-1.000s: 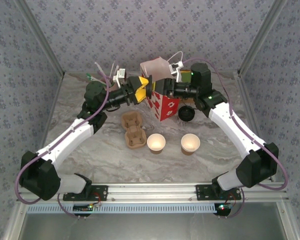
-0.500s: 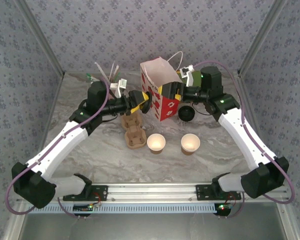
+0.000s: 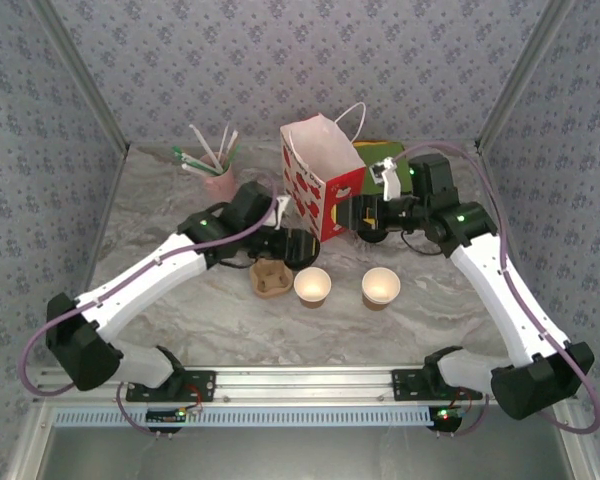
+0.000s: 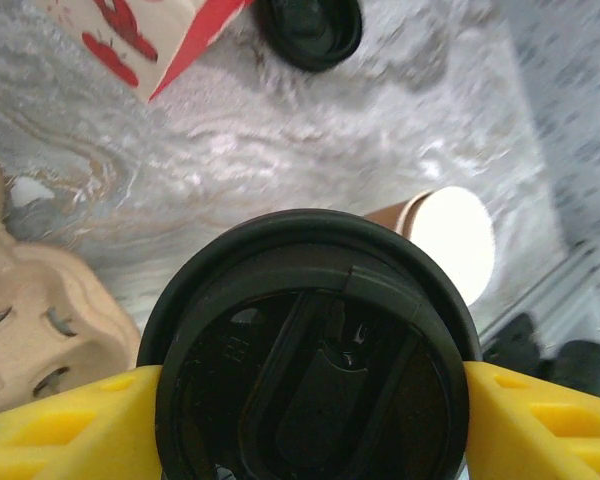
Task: Pack the takeout coffee
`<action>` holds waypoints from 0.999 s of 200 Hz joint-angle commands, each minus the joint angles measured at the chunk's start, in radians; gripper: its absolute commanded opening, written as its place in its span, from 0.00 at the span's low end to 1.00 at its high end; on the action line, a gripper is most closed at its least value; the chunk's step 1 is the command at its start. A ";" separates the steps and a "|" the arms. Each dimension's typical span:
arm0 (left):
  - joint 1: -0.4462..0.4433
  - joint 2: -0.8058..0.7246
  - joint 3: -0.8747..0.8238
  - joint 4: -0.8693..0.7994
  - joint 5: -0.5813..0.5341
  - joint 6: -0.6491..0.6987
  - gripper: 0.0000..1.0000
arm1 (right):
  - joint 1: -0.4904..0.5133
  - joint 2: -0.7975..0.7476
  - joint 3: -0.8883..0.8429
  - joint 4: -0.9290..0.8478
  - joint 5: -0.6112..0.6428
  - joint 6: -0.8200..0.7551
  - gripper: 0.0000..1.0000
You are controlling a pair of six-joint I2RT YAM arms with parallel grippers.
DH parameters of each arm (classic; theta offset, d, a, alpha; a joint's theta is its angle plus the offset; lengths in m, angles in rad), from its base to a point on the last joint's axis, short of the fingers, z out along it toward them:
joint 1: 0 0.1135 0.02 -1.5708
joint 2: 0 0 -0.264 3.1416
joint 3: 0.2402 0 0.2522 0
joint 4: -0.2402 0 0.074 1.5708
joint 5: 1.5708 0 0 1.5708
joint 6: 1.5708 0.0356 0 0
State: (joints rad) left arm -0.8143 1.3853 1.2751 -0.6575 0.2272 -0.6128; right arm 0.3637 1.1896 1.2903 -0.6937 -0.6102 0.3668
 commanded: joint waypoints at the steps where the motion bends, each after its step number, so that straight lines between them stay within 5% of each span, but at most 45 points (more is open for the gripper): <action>1: -0.049 0.048 0.049 -0.091 -0.123 0.098 0.70 | -0.007 -0.041 -0.025 -0.111 0.048 -0.059 1.00; 86: -0.177 0.200 0.117 -0.138 -0.289 0.192 0.70 | -0.006 -0.136 -0.118 -0.226 0.141 -0.072 1.00; 200: -0.235 0.277 0.140 -0.159 -0.366 0.212 0.70 | -0.009 -0.164 -0.162 -0.243 0.179 -0.072 1.00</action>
State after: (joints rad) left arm -1.0397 1.6508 1.3788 -0.7902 -0.1066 -0.4152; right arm 0.3611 1.0405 1.1336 -0.9131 -0.4469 0.3122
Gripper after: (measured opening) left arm 0.700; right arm 0.999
